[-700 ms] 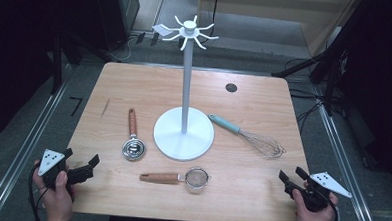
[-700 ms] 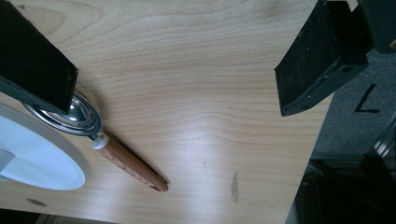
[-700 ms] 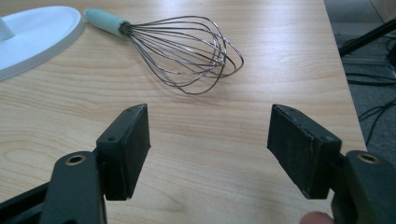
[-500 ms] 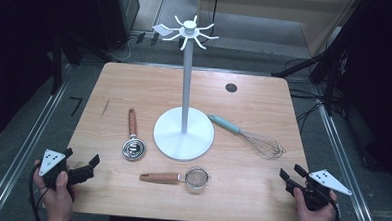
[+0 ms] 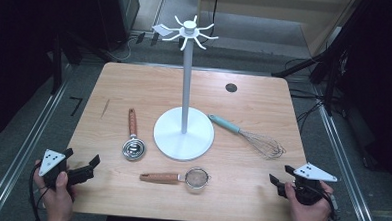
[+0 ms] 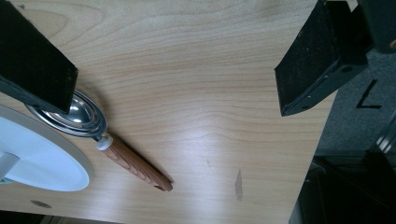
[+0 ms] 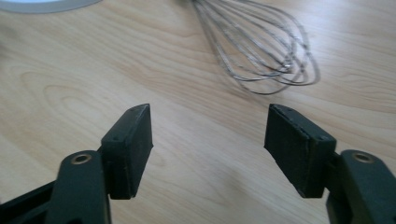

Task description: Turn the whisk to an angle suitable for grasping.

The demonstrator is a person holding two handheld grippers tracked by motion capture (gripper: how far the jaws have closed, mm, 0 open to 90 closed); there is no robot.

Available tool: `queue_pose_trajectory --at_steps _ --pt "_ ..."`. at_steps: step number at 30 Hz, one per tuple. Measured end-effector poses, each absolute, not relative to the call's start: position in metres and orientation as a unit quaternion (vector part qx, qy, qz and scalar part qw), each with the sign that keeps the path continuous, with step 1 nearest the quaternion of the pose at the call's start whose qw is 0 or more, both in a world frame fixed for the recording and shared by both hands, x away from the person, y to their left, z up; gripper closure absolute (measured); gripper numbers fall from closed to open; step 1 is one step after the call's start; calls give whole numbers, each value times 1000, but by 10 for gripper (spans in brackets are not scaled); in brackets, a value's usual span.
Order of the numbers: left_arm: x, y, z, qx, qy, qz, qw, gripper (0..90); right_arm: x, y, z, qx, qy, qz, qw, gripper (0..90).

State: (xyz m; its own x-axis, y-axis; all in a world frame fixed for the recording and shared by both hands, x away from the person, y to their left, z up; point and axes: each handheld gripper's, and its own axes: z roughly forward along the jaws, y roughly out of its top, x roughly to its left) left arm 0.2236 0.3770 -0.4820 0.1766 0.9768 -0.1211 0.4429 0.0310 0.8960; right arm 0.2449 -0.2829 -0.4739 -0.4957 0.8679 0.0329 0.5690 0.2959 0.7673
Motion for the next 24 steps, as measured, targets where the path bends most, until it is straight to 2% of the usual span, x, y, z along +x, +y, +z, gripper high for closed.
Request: queue_pose_trajectory --at_steps 20,24 --pt "223 378 -482 623 567 294 453 0 282 -247 -455 377 867 286 157 388" --pt "222 379 -482 621 567 294 455 0 290 -240 -454 367 875 279 147 350"
